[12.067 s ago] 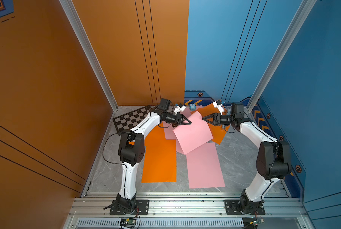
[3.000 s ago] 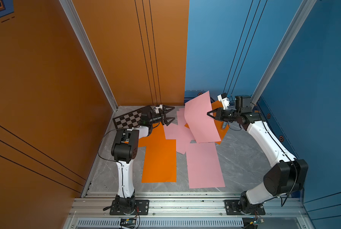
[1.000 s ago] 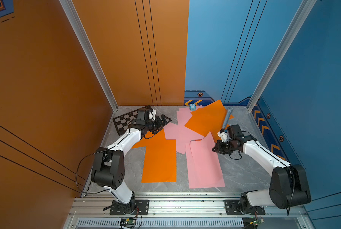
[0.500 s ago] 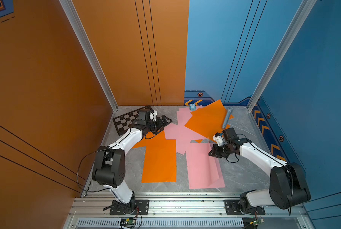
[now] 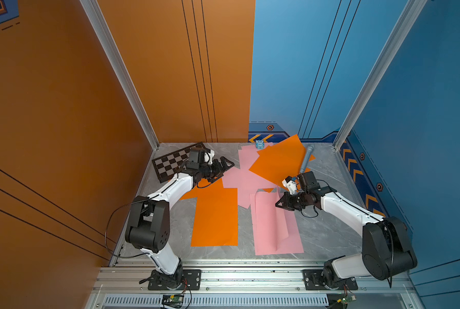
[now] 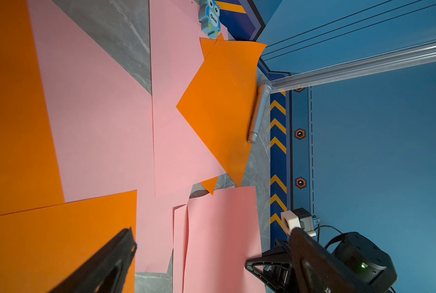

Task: Sort the scattered colored papers by color
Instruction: Place the colored paper.

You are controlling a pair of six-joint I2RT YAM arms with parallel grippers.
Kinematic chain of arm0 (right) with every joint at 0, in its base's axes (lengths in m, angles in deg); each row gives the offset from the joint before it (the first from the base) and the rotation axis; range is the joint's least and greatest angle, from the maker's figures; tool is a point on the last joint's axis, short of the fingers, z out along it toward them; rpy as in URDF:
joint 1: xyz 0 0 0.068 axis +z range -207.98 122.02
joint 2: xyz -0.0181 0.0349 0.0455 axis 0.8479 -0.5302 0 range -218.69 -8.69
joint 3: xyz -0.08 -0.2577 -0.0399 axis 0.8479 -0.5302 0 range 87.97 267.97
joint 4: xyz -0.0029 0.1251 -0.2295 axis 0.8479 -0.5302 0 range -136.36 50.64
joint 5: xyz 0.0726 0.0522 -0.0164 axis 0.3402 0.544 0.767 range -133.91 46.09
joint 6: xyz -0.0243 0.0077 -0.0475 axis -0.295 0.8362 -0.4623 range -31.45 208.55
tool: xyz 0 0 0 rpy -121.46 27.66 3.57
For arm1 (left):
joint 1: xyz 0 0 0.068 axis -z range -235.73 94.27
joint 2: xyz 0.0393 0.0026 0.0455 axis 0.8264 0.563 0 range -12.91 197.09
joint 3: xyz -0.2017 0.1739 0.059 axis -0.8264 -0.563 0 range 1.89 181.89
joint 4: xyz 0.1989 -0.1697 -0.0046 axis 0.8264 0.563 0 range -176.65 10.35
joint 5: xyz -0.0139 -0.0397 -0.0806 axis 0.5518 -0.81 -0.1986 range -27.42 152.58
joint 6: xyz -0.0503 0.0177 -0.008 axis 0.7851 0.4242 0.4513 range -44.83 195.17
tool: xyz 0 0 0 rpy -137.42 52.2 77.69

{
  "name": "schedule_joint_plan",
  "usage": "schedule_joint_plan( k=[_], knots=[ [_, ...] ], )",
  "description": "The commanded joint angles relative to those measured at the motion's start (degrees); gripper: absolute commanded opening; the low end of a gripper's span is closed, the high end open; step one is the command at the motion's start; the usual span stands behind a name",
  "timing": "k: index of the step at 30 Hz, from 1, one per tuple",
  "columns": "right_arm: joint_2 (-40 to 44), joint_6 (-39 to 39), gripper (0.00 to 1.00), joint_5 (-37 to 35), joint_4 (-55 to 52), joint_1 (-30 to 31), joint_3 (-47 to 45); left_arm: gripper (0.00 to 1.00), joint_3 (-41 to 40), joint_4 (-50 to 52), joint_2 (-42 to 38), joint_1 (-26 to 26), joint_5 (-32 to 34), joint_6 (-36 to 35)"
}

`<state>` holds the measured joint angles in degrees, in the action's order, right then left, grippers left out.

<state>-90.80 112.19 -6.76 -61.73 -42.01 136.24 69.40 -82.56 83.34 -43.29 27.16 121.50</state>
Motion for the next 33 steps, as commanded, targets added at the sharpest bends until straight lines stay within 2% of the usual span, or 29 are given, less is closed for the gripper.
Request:
schedule_joint_plan(
  k=[1, 7, 12, 21, 28, 33],
  knots=[
    [3.2, 3.4, 0.00, 4.4, 5.2, 0.4, -1.7, 0.98, 1.0, -0.3, 1.0, 0.3, -1.5, -0.1],
    [12.0, 6.5, 0.00, 9.3, 12.5, 1.5, -5.1, 0.98, 1.5, -0.3, 1.5, 0.6, -1.7, -0.1],
    [17.2, 8.1, 0.00, 7.9, 12.3, 0.6, -6.8, 0.98, 1.6, -0.3, 1.9, 0.8, -1.8, 0.0],
    [8.0, 5.9, 0.00, 3.4, 9.4, 0.1, -9.3, 0.98, 2.5, -0.2, 2.8, 1.5, -2.0, 0.1],
    [2.6, 0.2, 0.00, -3.3, -0.3, -0.5, -5.4, 0.98, 2.5, 0.0, 3.2, 1.5, -2.4, 0.0],
    [1.0, -0.8, 0.00, -4.8, -1.7, 0.1, -4.5, 0.98, 3.0, 0.0, 3.9, 1.6, -2.6, 0.1]
  ],
)
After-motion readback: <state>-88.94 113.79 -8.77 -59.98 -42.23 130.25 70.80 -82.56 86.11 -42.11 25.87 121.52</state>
